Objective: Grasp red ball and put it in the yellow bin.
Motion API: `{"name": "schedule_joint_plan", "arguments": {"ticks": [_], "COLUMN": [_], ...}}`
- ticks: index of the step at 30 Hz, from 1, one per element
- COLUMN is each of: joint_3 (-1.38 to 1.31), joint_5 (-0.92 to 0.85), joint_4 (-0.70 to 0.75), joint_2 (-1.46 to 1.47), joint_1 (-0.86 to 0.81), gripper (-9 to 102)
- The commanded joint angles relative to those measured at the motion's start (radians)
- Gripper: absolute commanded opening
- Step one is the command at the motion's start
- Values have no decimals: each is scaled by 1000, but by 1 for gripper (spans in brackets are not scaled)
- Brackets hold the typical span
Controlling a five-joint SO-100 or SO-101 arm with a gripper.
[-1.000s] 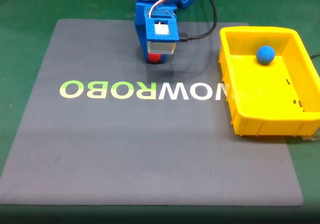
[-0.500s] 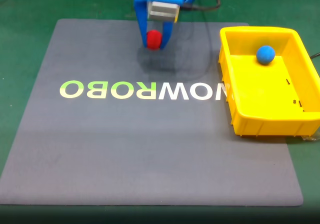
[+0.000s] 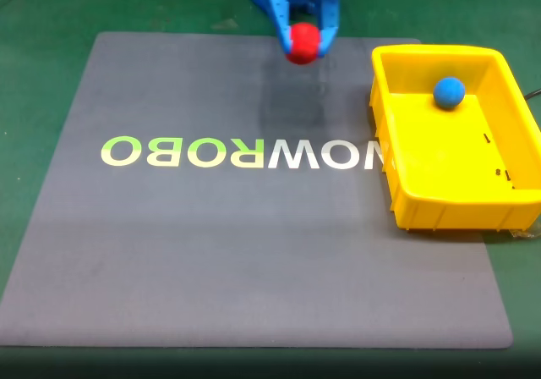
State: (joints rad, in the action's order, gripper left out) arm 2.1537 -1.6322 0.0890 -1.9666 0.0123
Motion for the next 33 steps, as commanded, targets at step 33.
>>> {"name": "schedule_joint_plan", "arguments": {"ticks": [33], "joint_3": [-107], "joint_5": [-66], "joint_4": [-830], "joint_2": [505], "joint_1": [433], "gripper": [1]}}
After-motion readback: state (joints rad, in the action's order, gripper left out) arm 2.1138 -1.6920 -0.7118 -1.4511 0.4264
